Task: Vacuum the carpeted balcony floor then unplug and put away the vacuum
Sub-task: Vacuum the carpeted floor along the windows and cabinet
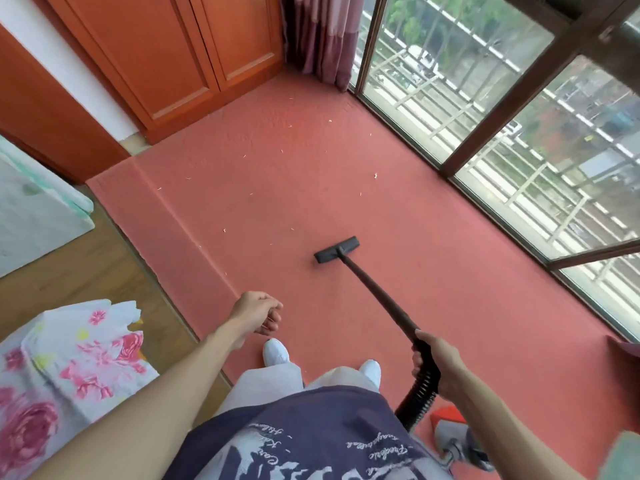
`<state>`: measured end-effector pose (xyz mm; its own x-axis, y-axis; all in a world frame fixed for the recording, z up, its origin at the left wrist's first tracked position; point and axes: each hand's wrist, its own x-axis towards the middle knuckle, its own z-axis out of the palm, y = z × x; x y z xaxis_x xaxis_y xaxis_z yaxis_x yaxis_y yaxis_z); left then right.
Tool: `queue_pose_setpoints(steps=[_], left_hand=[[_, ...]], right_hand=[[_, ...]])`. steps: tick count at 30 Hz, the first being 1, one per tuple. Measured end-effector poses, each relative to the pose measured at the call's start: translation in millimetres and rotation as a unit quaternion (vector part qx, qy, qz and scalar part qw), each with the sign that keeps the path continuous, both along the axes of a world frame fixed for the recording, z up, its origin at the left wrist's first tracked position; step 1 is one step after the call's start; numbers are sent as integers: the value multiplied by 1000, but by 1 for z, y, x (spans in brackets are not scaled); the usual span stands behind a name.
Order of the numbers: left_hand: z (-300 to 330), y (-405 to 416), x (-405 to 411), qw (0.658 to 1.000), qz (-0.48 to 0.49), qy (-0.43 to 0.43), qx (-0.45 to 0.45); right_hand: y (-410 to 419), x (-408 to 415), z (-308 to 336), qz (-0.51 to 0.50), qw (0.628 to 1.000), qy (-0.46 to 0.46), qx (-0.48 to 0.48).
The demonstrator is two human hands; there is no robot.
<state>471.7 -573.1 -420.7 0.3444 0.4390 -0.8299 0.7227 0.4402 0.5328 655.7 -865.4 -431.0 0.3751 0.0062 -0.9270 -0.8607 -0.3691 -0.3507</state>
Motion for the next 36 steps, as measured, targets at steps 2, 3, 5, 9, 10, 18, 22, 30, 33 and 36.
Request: queue_pose_setpoints(steps=[2,3,5,9,10,18,22,30,33,36], left_hand=[[-4,10,1,1000,-14,0,-7],[-5,13,3,1000,-23,-1,-11],[-7,16,9,999,-39,-7,-19],[-5,15,23,996,-81,-27,-34],[-5,15,26,995,-89,-29,-35],[-4,23,37,988,-144,-28,-38],[1,20,56,984,-160,-57,-49],[-2,11,71,984,-145,-63,-76],[-3,13,75,984,-152,-52,-78],[-3,20,85,984,-159,-44,-70]], right_hand=[[-24,-12,9,-49,999,23,3],[-32,-16,12,-70,997,34,4],[-38,-22,14,-99,994,53,3],[-24,-18,10,-115,991,72,15],[-17,-15,7,-122,990,68,20],[69,-4,-6,-142,990,-3,14],[91,-24,18,-190,980,0,57],[108,-49,50,-366,905,94,196],[132,-45,33,-376,899,100,202],[158,-38,15,-368,899,102,213]])
